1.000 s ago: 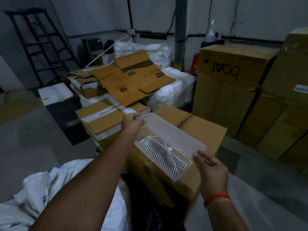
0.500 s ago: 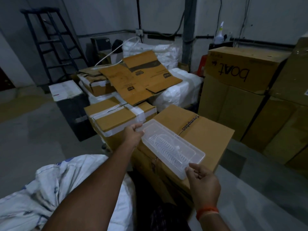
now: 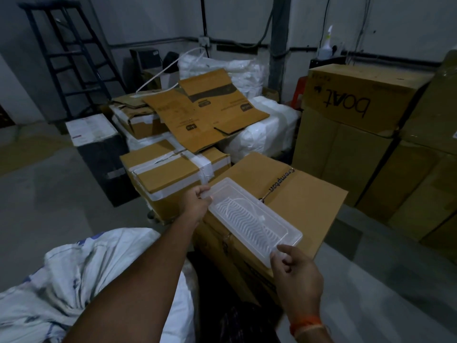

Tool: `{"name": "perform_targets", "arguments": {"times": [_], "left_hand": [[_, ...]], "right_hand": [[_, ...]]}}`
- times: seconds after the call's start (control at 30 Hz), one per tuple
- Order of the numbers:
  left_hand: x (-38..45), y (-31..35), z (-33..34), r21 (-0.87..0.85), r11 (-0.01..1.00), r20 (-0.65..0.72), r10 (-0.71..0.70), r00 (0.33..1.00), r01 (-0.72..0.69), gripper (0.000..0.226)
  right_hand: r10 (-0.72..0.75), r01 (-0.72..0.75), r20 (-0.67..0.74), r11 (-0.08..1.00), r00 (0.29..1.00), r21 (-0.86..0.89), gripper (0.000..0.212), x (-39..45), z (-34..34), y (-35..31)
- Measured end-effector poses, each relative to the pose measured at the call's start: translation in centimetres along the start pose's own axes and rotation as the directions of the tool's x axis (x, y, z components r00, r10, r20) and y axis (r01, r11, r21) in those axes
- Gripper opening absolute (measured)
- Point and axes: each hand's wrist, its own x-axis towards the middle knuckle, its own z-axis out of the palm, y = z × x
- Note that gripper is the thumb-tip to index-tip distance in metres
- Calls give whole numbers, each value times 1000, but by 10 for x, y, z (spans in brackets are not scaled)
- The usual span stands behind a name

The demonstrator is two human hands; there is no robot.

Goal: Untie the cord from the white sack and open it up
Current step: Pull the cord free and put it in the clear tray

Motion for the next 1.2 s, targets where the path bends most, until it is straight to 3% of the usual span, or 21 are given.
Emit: {"name": "perform_targets", "arguments": {"times": [0.37, 0.63, 0.9, 1.2], "left_hand": [[-5, -3, 1, -26, 1000, -19, 11, 1000, -12, 17], [-9, -4, 1, 3, 1000, -26, 15, 1000, -15, 16], [3, 7, 0, 37, 998, 20, 44, 999, -44, 24], [19, 18, 10, 69, 996, 43, 56, 998, -59, 24]], "right_hand": [[16, -17, 14, 997, 1000, 75, 17, 3, -9, 12], [-20, 2, 110, 988, 994, 156, 27, 3, -10, 17], [103, -134, 91, 871, 991, 473, 18, 40, -8, 16], [210, -203, 37, 861, 977, 467, 14, 75, 4, 23]]}}
